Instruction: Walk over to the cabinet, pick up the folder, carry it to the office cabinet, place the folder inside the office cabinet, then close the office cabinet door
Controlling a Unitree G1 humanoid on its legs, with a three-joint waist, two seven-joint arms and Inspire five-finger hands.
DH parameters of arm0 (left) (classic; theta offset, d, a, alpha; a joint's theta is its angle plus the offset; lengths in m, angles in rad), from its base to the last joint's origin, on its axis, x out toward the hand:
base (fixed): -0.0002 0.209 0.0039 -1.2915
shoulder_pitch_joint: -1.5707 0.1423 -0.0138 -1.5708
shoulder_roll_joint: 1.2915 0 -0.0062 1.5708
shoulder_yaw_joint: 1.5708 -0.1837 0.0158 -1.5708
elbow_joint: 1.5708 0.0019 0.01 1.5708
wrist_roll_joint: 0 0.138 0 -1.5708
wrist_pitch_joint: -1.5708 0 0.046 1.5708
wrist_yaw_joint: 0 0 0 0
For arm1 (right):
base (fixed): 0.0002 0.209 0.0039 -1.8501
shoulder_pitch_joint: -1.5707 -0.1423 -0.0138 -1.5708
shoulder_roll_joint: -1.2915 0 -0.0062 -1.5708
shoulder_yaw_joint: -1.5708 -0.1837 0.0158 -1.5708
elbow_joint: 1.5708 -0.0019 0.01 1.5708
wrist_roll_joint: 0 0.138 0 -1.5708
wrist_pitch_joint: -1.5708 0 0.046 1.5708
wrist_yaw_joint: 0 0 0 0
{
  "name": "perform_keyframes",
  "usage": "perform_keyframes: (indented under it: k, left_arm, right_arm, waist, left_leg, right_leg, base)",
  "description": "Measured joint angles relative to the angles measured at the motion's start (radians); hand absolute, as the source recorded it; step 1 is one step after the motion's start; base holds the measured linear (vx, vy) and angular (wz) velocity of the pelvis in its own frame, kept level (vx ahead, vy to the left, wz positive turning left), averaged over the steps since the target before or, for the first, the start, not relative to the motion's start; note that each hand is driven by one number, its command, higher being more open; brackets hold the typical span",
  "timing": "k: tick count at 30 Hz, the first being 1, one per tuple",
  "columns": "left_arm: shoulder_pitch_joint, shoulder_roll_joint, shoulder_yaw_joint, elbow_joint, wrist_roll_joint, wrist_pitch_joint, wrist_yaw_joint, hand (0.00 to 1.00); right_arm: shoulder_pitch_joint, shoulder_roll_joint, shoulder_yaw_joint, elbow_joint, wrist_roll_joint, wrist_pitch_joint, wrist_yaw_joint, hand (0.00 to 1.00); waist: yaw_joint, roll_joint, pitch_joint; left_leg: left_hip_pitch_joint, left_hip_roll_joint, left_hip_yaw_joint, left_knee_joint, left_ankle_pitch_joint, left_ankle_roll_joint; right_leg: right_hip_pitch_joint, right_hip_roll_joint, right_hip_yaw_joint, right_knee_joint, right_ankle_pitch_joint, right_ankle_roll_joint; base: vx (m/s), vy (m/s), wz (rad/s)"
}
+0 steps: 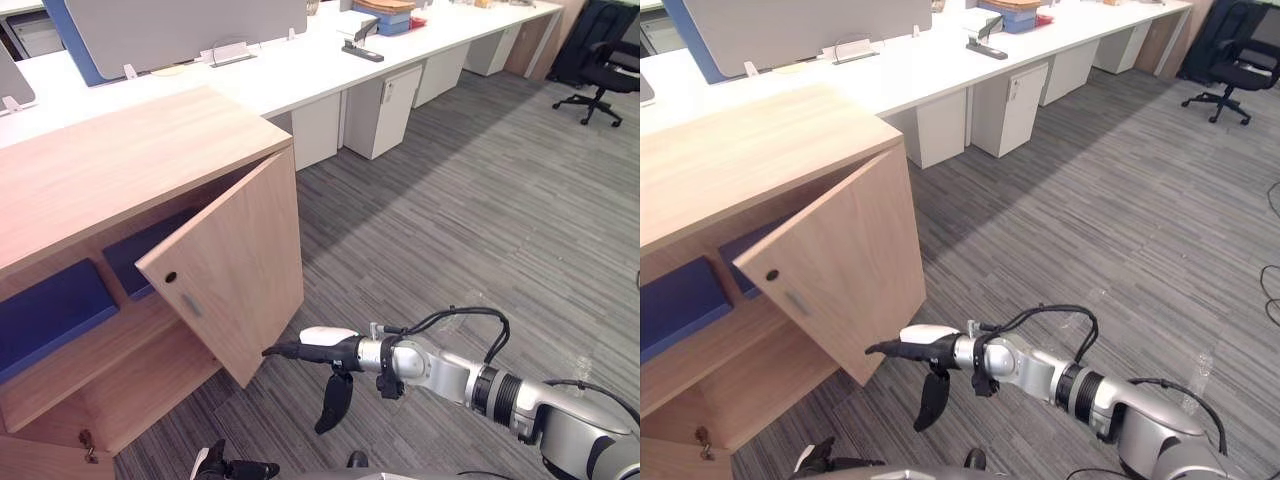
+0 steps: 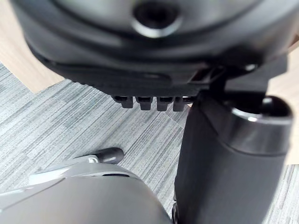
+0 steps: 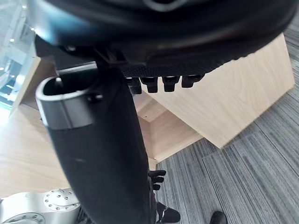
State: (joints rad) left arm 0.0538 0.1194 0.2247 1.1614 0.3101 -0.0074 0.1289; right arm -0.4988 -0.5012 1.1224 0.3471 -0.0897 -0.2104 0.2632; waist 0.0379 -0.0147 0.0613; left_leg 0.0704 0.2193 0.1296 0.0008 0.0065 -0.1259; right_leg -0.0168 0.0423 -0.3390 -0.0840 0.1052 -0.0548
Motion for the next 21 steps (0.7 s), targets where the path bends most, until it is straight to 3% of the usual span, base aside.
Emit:
perform_keyframes:
  k: [3, 5, 6, 7, 8, 9, 10, 11, 12, 14, 16, 17, 18, 21]
  left_arm:
    - [-0.002, 0.0, 0.029, 0.0, 0.01, 0.001, 0.011, 1.0]
    - [-0.005, -0.004, 0.037, 0.0, 0.011, 0.012, 0.026, 1.0]
    - [-0.011, -0.014, 0.035, 0.0, 0.011, 0.013, 0.033, 1.0]
    - [-0.02, -0.023, 0.032, 0.0, 0.011, 0.016, 0.038, 1.0]
    - [-0.035, -0.028, 0.018, 0.001, 0.012, 0.019, 0.043, 1.0]
    - [-0.052, -0.025, -0.004, 0.0, 0.012, 0.016, 0.049, 1.0]
    - [-0.06, -0.015, -0.006, 0.0, 0.011, 0.018, 0.056, 1.0]
    - [-0.06, -0.008, -0.003, 0.0, 0.008, 0.02, 0.06, 1.0]
    - [-0.059, -0.01, 0.002, -0.006, 0.002, 0.021, 0.07, 1.0]
    - [-0.033, -0.026, 0.028, -0.01, -0.055, 0.033, 0.088, 1.0]
    - [-0.02, -0.05, 0.054, -0.013, -0.1, 0.037, 0.102, 1.0]
    - [0.008, -0.065, 0.069, -0.028, -0.13, 0.038, 0.111, 1.0]
    - [0.022, -0.067, 0.079, -0.033, -0.159, 0.039, 0.117, 1.0]
    - [0.062, -0.048, 0.081, -0.037, -0.212, 0.039, 0.131, 1.0]
  right_arm:
    - [0.061, 0.064, -0.012, 0.105, -0.074, 0.015, -0.014, 1.0]
    - [0.139, 0.133, -0.077, 0.217, -0.117, 0.032, -0.034, 1.0]
    - [0.178, 0.159, -0.125, 0.267, -0.148, 0.044, -0.05, 1.0]
    - [0.218, 0.178, -0.18, 0.309, -0.169, 0.06, -0.069, 1.0]
    - [0.277, 0.199, -0.268, 0.338, -0.188, 0.069, -0.091, 1.0]
    - [0.346, 0.239, -0.393, 0.397, -0.188, 0.078, -0.127, 1.0]
    - [0.393, 0.293, -0.508, 0.469, -0.185, 0.102, -0.164, 1.0]
    - [0.407, 0.319, -0.561, 0.511, -0.18, 0.116, -0.182, 1.0]
    - [0.411, 0.363, -0.687, 0.632, -0.173, 0.134, -0.214, 1.0]
    - [0.428, 0.401, -0.879, 0.79, 0.072, 0.16, -0.292, 1.0]
    - [0.441, 0.383, -0.984, 0.855, 0.169, 0.191, -0.35, 1.0]
    - [0.458, 0.378, -1.023, 0.869, 0.229, 0.199, -0.384, 1.0]
    - [0.468, 0.387, -1.023, 0.866, 0.272, 0.195, -0.405, 1.0]
    - [0.507, 0.411, -1.067, 0.872, 0.414, 0.177, -0.426, 1.0]
  waist:
    - [0.012, 0.001, 0.001]
    - [0.014, 0.007, 0.005]
    - [0.012, 0.03, 0.018]
    - [0.009, 0.039, 0.02]
    - [0.004, 0.039, 0.018]
    - [-0.003, 0.038, 0.019]
    - [-0.02, 0.022, 0.016]
    - [-0.025, 0.011, 0.013]
    - [-0.016, 0.012, 0.019]
    - [-0.015, 0.059, 0.017]
    - [-0.011, 0.06, 0.016]
    - [-0.007, 0.063, 0.014]
    - [-0.002, 0.05, 0.019]
    - [0.013, 0.008, 0.015]
  left_leg:
    - [-0.001, -0.011, -0.01, -0.008, -0.01, -0.012]
    - [-0.014, -0.031, -0.065, 0.001, -0.011, -0.002]
    - [-0.023, -0.038, -0.11, 0.01, -0.015, 0.009]
    - [-0.041, -0.048, -0.163, 0.021, -0.016, 0.019]
    - [-0.086, -0.076, -0.234, 0.057, -0.022, 0.023]
    - [-0.122, -0.116, -0.337, 0.069, -0.018, 0.03]
    - [-0.138, -0.162, -0.437, 0.062, -0.008, 0.033]
    - [-0.147, -0.185, -0.472, 0.055, 0.0, 0.03]
    - [-0.135, -0.2, -0.532, 0.024, 0.008, 0.026]
    - [-0.152, -0.182, -0.623, -0.034, 0.015, 0.029]
    - [-0.192, -0.217, -0.631, 0.04, 0.023, 0.023]
    - [-0.177, -0.217, -0.64, 0.05, 0.046, 0.02]
    - [-0.165, -0.208, -0.653, 0.031, 0.064, -0.001]
    - [-0.153, -0.195, -0.701, -0.007, 0.081, -0.013]
  right_leg:
    - [0.001, -0.012, -0.015, -0.001, 0.008, 0.016]
    - [0.012, -0.044, -0.064, 0.027, -0.008, 0.034]
    - [-0.003, -0.061, -0.082, 0.103, -0.057, 0.053]
    - [-0.043, -0.085, -0.04, 0.226, -0.115, 0.055]
    - [-0.109, -0.09, 0.115, 0.365, -0.169, 0.009]
    - [-0.168, -0.066, 0.381, 0.474, -0.224, 0.006]
    - [-0.165, -0.035, 0.631, 0.506, -0.29, 0.064]
    - [-0.15, -0.03, 0.716, 0.506, -0.322, 0.116]
    - [-0.132, -0.034, 0.704, 0.52, -0.353, 0.137]
    - [-0.103, -0.039, 0.615, 0.473, -0.363, 0.115]
    - [-0.077, -0.075, 0.518, 0.431, -0.355, 0.102]
    - [-0.052, -0.068, 0.47, 0.417, -0.356, 0.099]
    - [-0.035, -0.067, 0.445, 0.412, -0.359, 0.095]
    - [0.017, -0.057, 0.387, 0.363, -0.354, 0.092]
  base:
    - [-0.05, 0.117, 0.19]
    - [-0.06, 0.101, 0.68]
    - [-0.07, 0.107, 1.12]
    - [-0.09, 0.079, 1.51]
    - [-0.1, 0.014, 2.1]
    - [-0.09, -0.12, 2.78]
    - [-0.06, -0.184, 2.6]
    - [-0.07, -0.264, 2.32]
    - [-0.06, -0.294, 1.57]
    - [-0.04, -0.233, 1.63]
    - [0.02, -0.172, 1.59]
    - [0.06, -0.173, 1.38]
    - [0.05, -0.096, 0.86]
    - [0.1, -0.117, 0.57]
